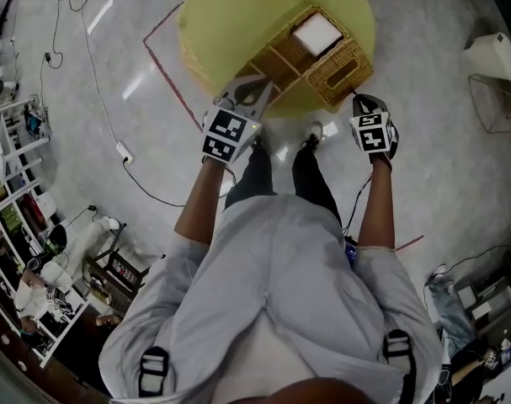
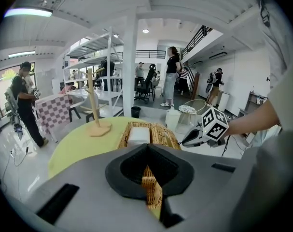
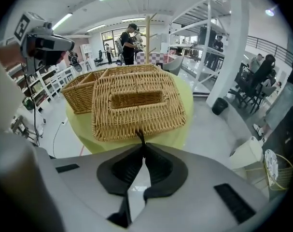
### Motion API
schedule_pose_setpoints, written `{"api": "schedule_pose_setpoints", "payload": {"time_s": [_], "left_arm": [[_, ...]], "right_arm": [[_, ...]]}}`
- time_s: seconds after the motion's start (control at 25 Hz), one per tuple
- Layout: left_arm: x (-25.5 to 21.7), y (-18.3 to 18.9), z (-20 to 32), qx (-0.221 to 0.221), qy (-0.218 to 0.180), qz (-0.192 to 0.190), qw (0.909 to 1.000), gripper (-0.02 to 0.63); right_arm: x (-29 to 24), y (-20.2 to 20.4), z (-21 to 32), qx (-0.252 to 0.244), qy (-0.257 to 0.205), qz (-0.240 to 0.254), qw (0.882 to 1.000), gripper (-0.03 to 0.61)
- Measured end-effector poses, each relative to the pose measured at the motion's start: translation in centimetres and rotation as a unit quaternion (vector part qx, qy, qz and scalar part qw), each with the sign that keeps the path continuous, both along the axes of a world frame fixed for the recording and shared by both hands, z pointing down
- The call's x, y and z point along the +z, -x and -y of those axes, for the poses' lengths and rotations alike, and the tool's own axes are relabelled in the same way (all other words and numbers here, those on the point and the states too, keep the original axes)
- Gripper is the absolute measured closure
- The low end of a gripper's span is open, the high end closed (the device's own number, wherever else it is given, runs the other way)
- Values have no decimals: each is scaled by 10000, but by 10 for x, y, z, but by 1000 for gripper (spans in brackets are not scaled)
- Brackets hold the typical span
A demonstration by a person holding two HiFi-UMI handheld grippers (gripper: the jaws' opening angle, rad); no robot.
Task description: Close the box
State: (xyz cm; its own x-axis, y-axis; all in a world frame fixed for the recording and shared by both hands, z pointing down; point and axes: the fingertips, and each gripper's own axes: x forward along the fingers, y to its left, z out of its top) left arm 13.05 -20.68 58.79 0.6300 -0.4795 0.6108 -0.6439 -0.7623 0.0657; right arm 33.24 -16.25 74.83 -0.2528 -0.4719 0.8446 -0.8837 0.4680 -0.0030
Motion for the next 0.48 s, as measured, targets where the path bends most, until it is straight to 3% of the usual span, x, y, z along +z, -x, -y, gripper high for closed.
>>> {"api": "schedule_pose_setpoints", "payload": {"time_s": [0.48], "left_arm": [[-38,31,27,51,-309,-399,9987,586]], "right_arm": [[-96,13,15,238,-566,31,9981,541]]}}
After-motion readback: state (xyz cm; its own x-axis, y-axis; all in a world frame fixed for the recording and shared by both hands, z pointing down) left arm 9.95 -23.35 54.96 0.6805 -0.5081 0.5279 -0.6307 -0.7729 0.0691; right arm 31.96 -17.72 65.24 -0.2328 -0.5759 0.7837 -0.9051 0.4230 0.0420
